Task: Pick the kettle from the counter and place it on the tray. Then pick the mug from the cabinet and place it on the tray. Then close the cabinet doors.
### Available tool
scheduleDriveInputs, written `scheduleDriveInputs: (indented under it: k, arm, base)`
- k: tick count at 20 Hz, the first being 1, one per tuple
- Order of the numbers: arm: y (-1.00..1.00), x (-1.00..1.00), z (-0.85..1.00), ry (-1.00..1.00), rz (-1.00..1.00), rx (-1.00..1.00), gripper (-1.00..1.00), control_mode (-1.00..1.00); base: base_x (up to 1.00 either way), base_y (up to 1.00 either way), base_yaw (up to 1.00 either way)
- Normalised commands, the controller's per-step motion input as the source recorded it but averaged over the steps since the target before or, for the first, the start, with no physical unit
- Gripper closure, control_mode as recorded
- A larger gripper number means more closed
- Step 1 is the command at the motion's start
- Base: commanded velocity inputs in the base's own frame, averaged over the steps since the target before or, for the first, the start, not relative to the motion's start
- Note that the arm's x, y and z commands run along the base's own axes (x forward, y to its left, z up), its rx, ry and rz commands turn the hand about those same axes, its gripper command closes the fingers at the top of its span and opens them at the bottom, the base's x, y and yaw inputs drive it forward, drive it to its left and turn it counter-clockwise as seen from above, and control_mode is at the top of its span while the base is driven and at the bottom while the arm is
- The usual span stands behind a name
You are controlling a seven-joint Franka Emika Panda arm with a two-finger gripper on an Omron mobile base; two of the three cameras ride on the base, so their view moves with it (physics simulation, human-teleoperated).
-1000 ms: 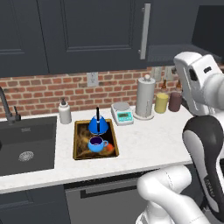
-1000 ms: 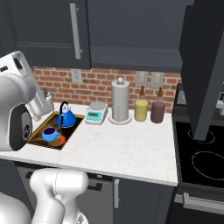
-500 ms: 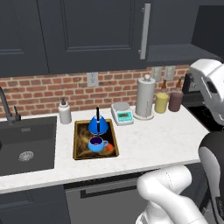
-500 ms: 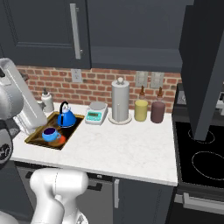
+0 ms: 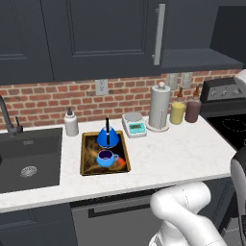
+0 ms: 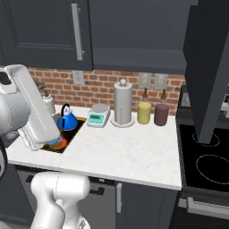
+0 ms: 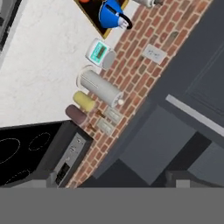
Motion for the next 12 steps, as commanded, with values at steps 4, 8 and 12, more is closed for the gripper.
scheduleDriveInputs:
  k: [4, 8, 12]
  arm:
    - [-0.71, 0.00, -0.01, 0.00, -0.08, -0.03, -1.00, -1.00]
    - [-0.77, -0.02, 0.00, -0.07, -0.07, -0.03, -1.00, -1.00]
    - [-0.82, 0.00, 0.00, 0.00, -0.26, 0.00, -1.00, -1.00]
  base:
    - [0.00, 0.00, 0.00]
    - [0.00, 0.00, 0.00]
    - [0.00, 0.00, 0.00]
